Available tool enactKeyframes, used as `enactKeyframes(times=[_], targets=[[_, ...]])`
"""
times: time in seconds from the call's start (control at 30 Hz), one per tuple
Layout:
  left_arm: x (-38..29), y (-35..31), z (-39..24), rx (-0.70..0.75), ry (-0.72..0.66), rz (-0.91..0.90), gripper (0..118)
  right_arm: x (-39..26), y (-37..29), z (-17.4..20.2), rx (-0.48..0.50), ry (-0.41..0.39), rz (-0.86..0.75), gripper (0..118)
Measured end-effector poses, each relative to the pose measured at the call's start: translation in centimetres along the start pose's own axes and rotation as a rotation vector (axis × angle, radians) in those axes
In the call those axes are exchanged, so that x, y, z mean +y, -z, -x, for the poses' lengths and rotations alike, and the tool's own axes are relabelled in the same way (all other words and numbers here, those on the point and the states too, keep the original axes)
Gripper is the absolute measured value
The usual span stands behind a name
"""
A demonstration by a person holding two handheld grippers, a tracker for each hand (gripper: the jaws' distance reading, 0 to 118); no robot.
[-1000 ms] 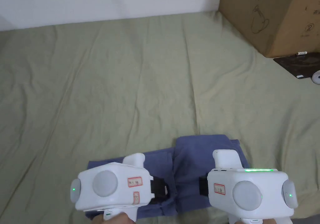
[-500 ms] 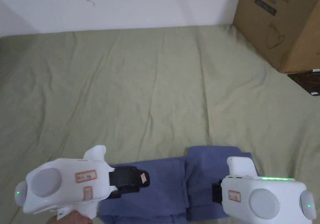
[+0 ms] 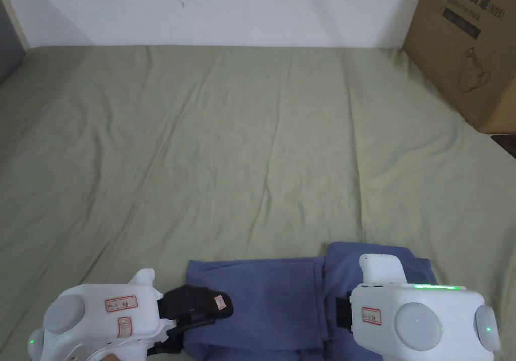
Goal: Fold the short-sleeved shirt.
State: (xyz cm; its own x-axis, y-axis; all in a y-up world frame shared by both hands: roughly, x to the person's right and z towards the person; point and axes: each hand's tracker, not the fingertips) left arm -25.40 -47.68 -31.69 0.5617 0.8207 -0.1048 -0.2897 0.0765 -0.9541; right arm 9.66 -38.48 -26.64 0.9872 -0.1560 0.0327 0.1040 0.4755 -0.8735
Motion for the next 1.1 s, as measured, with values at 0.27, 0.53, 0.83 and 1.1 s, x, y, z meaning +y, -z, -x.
enactKeyframes(times=[0.27, 0.53, 0.83, 1.1], targets=[[0.6, -2.1, 2.3, -0.047, -0.03, -0.011, 15, 0.6, -0.3, 0.7, -0.022, -0.015, 0.002, 0], [2.5, -12.8, 6.2, 0.09, 0.001, -0.164, 14, 0.9, -0.2, 1.7, -0.009, -0.035, 0.004, 0], [1.6, -14.3, 0.6, 0.431, 0.094, -0.208, 14, 0.4, 0.8, 1.9, 0.005, -0.028, 0.029, 0], [-0.5, -8.9, -14.6, 0.198, 0.421, -0.156, 14, 0.4, -0.2, -0.3, 0.008, 0.015, 0.001, 0]])
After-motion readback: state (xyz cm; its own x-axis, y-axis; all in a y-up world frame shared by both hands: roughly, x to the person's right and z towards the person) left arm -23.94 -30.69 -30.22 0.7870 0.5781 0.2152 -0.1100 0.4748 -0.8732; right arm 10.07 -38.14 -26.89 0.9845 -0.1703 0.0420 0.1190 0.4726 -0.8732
